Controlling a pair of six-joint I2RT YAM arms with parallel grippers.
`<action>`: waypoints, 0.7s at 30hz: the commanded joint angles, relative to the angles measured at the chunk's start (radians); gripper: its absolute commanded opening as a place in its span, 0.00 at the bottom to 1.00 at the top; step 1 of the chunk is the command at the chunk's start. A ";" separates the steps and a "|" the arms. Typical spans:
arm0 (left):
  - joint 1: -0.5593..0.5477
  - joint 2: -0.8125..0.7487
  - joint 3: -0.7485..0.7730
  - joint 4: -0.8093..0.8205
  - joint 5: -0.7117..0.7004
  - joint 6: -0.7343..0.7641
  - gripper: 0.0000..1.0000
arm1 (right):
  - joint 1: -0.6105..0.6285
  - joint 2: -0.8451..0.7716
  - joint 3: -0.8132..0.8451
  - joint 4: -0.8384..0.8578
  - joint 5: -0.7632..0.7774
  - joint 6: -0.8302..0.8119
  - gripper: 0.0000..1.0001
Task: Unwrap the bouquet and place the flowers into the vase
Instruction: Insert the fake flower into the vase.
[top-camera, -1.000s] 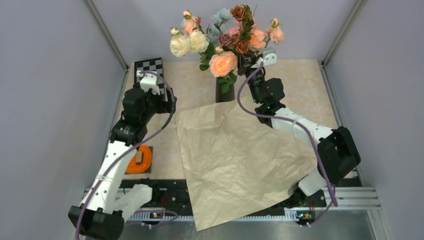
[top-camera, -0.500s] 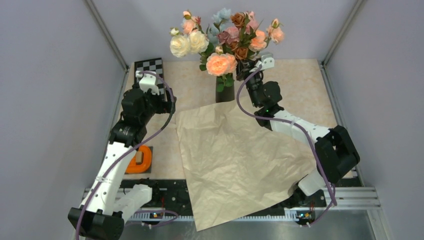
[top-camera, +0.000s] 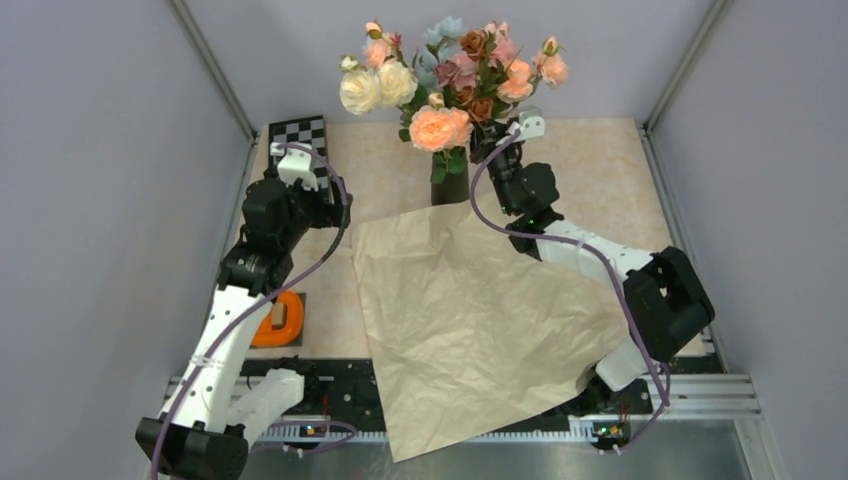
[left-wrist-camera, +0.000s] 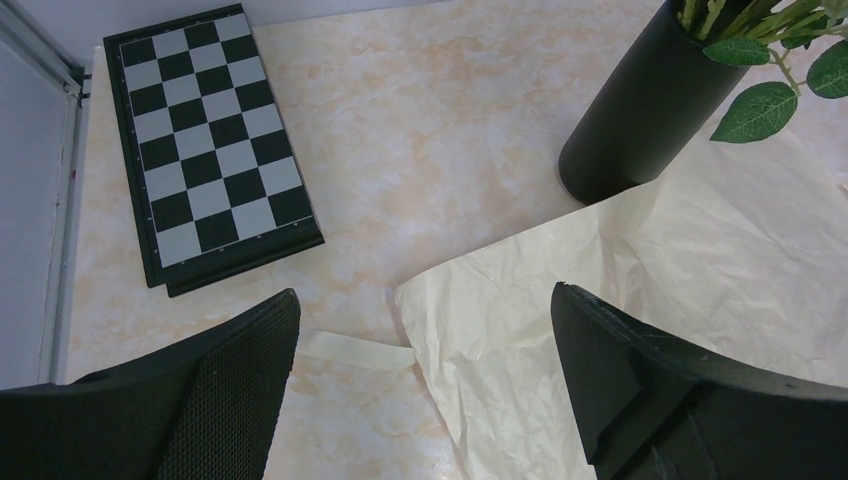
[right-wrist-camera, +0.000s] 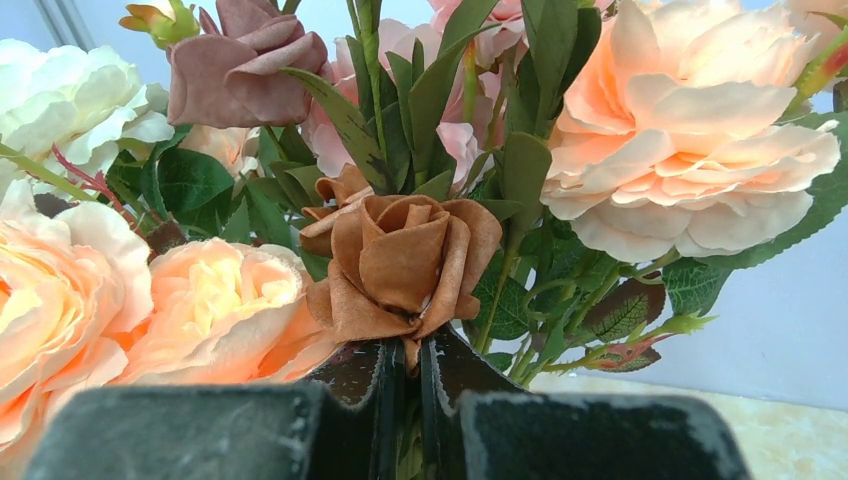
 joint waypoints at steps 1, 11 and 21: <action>0.004 -0.021 -0.005 0.050 0.012 0.004 0.99 | 0.011 0.026 -0.018 -0.033 0.006 0.020 0.00; 0.006 -0.025 -0.005 0.050 0.009 0.004 0.99 | 0.013 0.013 -0.018 -0.042 -0.014 0.027 0.05; 0.006 -0.028 -0.006 0.050 0.010 0.004 0.99 | 0.021 -0.023 -0.038 -0.059 -0.024 0.027 0.15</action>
